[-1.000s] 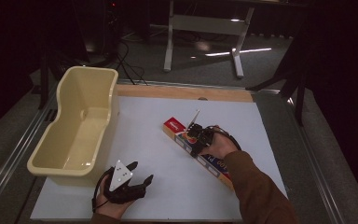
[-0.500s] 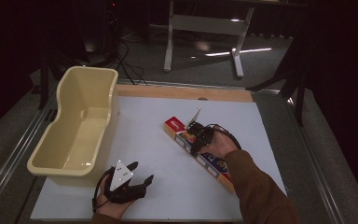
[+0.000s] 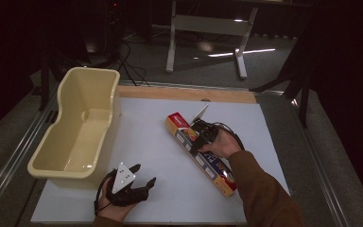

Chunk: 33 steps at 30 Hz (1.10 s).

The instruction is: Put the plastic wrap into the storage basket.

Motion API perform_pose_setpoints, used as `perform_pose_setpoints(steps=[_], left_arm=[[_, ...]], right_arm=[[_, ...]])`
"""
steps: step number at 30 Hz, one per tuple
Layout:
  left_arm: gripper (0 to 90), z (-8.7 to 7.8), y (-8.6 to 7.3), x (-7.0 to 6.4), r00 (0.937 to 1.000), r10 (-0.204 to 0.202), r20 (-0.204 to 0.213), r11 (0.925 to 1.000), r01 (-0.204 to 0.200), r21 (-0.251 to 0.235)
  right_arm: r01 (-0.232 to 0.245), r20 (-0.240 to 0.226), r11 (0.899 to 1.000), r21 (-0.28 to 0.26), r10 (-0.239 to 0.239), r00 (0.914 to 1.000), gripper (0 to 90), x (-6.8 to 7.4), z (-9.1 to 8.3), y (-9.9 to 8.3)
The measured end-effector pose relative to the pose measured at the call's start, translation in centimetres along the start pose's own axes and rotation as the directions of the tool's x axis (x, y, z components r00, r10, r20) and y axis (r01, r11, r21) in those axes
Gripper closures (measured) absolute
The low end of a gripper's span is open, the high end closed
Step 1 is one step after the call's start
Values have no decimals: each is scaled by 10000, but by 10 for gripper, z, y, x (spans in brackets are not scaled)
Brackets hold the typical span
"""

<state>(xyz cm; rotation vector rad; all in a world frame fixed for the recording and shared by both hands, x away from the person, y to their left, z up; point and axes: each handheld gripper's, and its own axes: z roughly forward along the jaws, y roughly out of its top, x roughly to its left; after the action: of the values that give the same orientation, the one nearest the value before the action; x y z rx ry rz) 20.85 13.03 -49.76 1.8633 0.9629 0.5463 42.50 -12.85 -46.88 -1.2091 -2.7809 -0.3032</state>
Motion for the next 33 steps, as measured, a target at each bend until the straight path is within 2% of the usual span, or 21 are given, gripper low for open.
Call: perform_pose_setpoints(steps=[3, 5, 8, 13, 19, 25, 30, 33], left_arm=[[298, 0, 0, 0, 10000, 4, 8, 10000, -4, 10], [298, 0, 0, 0, 10000, -2, 13, 10000, 2, 12], [298, 0, 0, 0, 10000, -8, 16, 10000, 8, 9], [298, 1, 0, -1, 10000, 4, 41, 10000, -4, 17], [299, 1, 0, -1, 10000, 28, 40, 10000, -29, 29], [299, 2, 0, -2, 10000, 34, 68, 10000, -34, 29], [298, 1, 0, -2, 10000, 5, 82, 10000, -5, 8], [299, 1, 0, -3, 10000, 4, 85, 10000, -4, -5]], right_arm=[[-57, -59, 9999, -91, 57, 10000, 411, 1, -3, 1], [-223, -299, 9991, -367, 212, 9993, 411, 1, -7, 3], [-354, -373, 9983, -471, 337, 9987, 411, 2, -8, 3], [-577, -747, 9948, -834, 515, 9959, 411, 5, -18, 7], [-860, -1469, 9901, -1111, 693, 9867, 411, 8, -27, 13], [-1089, -1880, 9841, -1400, 816, 9788, 412, 11, -37, 20], [-1283, -2333, 9778, -1659, 875, 9685, 412, 14, -46, 25], [-1491, -2656, 9735, -1731, 997, 9589, 412, 15, -49, 29]])
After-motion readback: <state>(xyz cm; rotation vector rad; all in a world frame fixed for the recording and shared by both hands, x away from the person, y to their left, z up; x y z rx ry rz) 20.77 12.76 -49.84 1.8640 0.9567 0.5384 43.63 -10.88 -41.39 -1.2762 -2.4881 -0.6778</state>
